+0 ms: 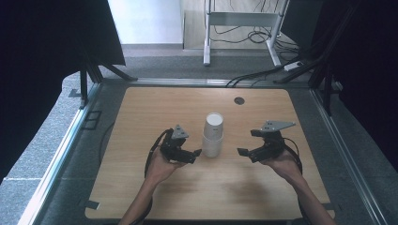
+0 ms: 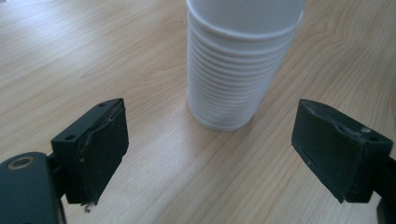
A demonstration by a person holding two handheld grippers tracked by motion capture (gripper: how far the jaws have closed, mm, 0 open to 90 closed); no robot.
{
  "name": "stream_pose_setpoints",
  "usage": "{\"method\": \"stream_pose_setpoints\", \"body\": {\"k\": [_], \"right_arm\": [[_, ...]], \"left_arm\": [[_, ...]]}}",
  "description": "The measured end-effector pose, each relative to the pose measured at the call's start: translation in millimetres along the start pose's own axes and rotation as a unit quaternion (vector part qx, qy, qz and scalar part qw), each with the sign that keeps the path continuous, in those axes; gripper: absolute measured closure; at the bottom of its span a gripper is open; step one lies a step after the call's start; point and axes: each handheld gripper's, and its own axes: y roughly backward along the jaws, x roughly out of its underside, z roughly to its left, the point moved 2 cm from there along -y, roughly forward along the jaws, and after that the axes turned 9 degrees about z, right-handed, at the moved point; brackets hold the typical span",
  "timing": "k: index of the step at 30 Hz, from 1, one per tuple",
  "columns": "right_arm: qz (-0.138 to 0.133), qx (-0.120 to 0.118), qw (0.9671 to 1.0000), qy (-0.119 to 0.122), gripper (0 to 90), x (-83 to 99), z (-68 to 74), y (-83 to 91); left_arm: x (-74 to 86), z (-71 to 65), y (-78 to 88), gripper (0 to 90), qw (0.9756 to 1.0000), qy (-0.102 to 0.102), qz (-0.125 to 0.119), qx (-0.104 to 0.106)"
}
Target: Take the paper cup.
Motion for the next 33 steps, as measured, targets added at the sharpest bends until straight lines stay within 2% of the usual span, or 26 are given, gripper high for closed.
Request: {"method": "stream_pose_setpoints", "body": {"k": [8,16,19,25,27,33], "right_arm": [[0.008,0.001,0.9998,0.016,5.4,-14.4,-0.4,-4.7],[0.014,-0.001,0.9998,0.013,9.1,-19.6,-3.6,-8.3],[0.016,-0.007,0.9997,0.018,11.6,-22.2,-3.7,-8.9],[0.016,-0.011,0.9996,0.021,13.0,-29.9,-3.6,-10.1],[0.015,-0.012,0.9996,0.022,13.2,-33.0,-3.9,-10.9],[0.014,-0.020,0.9994,0.022,13.7,-42.1,-5.8,-13.8]], "left_arm": [[-18.9,-5.6,-16.5,11.3,0.9997,-0.021,0.007,0.013],[-31.6,-9.2,-28.6,12.7,0.9996,-0.023,0.006,0.017],[-35.9,-10.0,-33.2,12.8,0.9995,-0.026,0.009,0.012],[-40.4,-10.4,-41.1,13.6,0.9997,-0.019,0.012,0.010],[-41.6,-10.3,-42.6,13.7,0.9998,-0.013,0.007,0.017],[-43.0,-10.7,-45.0,15.3,0.9997,-0.009,0.006,0.020]]}}
